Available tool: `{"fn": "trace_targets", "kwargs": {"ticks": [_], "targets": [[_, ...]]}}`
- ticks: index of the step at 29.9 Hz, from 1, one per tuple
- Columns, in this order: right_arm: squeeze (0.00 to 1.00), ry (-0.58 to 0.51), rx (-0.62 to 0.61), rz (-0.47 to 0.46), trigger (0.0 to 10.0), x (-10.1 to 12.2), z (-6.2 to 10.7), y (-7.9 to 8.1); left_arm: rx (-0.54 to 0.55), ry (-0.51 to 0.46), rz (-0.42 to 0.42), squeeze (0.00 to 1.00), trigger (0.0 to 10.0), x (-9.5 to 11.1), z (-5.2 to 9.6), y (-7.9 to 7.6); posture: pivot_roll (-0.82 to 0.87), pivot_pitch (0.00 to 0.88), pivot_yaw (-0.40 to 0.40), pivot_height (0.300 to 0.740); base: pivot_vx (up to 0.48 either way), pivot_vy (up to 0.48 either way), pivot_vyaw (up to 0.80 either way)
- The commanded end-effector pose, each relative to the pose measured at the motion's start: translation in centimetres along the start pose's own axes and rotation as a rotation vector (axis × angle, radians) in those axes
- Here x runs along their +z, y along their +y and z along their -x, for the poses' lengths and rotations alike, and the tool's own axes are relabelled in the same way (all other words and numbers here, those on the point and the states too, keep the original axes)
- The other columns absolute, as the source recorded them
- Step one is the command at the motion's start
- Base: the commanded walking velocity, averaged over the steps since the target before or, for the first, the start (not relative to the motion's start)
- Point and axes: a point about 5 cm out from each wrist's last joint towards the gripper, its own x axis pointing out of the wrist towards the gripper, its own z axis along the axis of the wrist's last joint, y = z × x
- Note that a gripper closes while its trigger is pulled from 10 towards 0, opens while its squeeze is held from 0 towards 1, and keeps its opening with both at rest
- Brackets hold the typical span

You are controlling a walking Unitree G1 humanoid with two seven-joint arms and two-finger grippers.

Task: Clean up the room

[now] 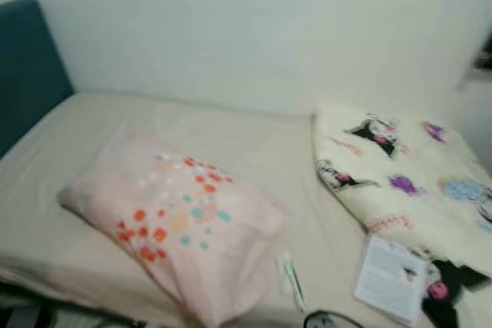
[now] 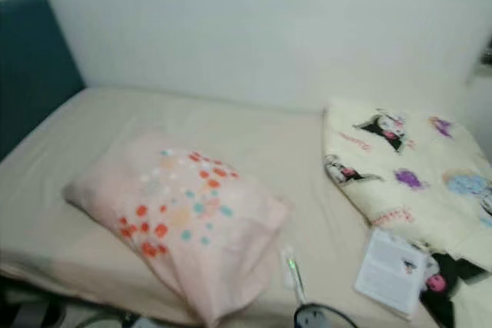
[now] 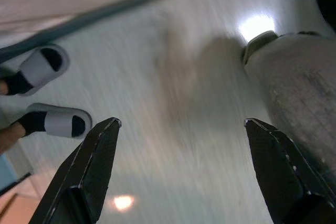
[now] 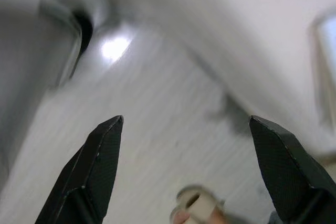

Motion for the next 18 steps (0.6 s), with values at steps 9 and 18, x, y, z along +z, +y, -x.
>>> {"fn": "trace_targets", "kwargs": {"ticks": [9, 18], "targets": [[0.00, -0.053, -0.057, -0.232, 10.0, -0.2, 0.0, 0.6, -0.030, 0.060, -0.016, 0.00, 10.0, -1.3, 0.2, -1.4, -0.04, 0.000, -0.073, 0.740, 0.000, 0.000, 0.00], [0.00, -0.117, -0.198, -0.282, 10.0, 2.0, 0.4, -4.8, 0.041, 0.066, 0.036, 0.00, 10.0, -1.7, 0.2, -1.1, -0.04, 0.000, -0.070, 0.720, 0.000, 0.000, 0.00]]}}
